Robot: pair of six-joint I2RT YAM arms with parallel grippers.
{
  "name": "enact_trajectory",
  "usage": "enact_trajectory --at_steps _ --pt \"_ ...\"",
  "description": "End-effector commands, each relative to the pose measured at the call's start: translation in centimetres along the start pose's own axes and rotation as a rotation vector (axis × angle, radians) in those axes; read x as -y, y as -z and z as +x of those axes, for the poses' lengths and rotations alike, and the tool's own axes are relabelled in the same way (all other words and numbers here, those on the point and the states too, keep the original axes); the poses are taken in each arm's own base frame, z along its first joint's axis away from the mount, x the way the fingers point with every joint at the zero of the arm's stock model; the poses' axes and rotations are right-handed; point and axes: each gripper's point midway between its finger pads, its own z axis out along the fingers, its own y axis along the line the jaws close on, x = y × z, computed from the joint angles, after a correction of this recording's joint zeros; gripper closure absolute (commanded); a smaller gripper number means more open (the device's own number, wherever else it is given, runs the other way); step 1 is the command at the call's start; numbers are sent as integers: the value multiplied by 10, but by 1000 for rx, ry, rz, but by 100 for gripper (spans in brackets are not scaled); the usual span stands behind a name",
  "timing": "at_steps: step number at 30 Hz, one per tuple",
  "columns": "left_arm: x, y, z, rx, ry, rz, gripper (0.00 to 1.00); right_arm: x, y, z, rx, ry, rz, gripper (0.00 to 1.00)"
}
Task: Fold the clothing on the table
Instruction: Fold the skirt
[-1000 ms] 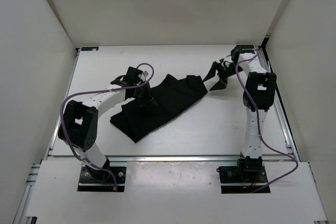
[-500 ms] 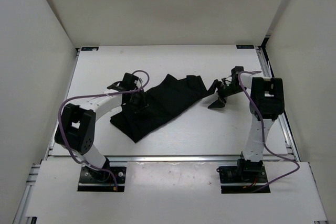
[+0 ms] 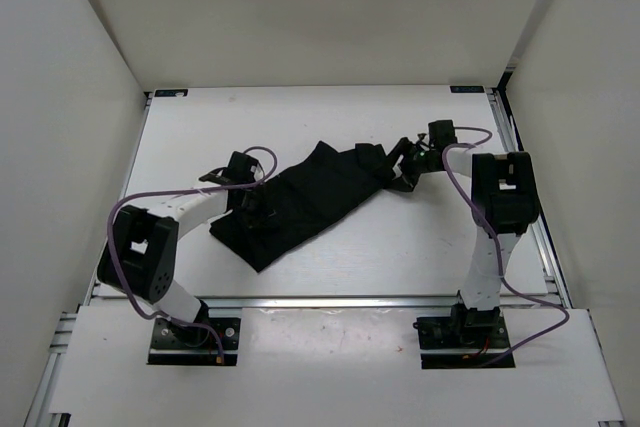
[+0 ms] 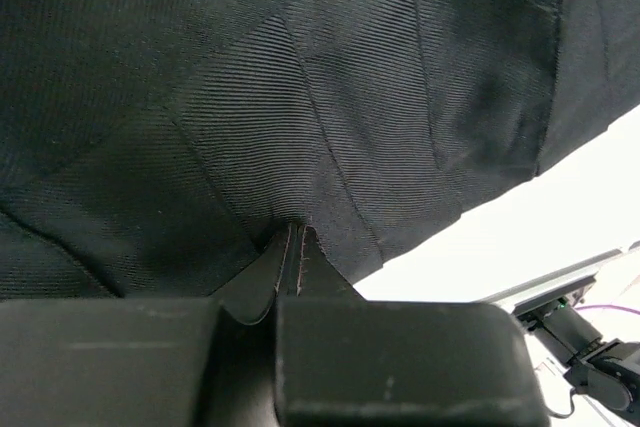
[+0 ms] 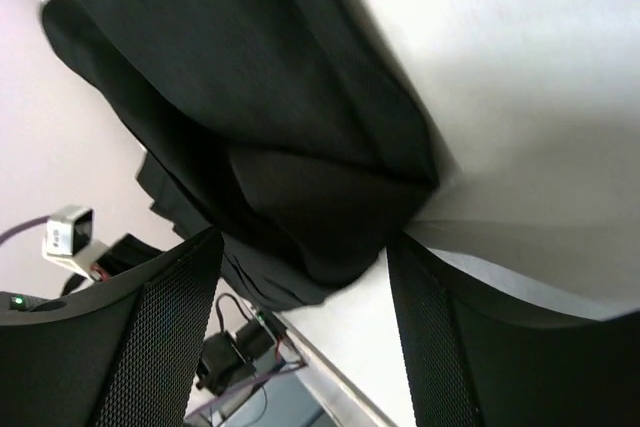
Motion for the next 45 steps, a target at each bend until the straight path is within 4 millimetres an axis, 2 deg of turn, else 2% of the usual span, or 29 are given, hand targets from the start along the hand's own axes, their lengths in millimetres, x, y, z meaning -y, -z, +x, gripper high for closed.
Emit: enact_trajectory --at_steps 1,3,5,8,12,13,14,19,22,25,27,29,33,36,38,41,43,45 --pt "-1 -2 -8 23 -10 -8 100 17 -18 -19 80 5 46 28" --pt "-5 -5 -7 14 -11 -17 100 23 -20 -20 96 -4 62 29" --pt "-10 -4 -6 10 -5 -24 100 22 -16 -29 139 12 53 31" --pt "-13 -6 -4 7 -2 -28 100 27 -21 -27 146 15 54 31" --pt "-15 -9 4 -14 -11 -35 100 19 -27 -34 166 46 38 37" --pt "-15 -9 6 -20 -11 -35 100 18 -29 -30 156 43 36 39" --pt "-17 -10 11 -32 -9 -37 100 15 -27 -32 164 44 26 47" --pt "-16 -10 9 -31 -10 -38 100 12 -27 -26 157 53 0 83" --pt "-20 -11 11 -42 -6 -49 100 14 -23 -20 157 61 -11 99" --pt "-21 -13 9 -38 -5 -50 100 10 -13 -19 184 93 -31 100" --pt "-21 -14 8 -39 -3 -51 100 2 -4 -20 202 144 -54 100" --pt "-23 -18 8 -53 3 -55 100 -16 9 -22 229 213 -88 100" --pt "-17 -21 2 -54 -5 -54 100 -27 26 -25 251 310 -66 100" --pt "-15 -21 -9 -42 6 -56 100 -17 33 -18 246 299 -26 100" --pt "-11 -19 -14 -40 4 -44 100 2 34 -6 217 229 11 100" --pt "-14 -19 -20 -34 5 -49 100 44 29 24 129 115 90 100" --pt "-18 -19 -22 -34 5 -62 100 57 30 35 106 81 130 100" --pt "-19 -20 -28 -29 -7 -71 100 69 30 47 70 54 156 95"
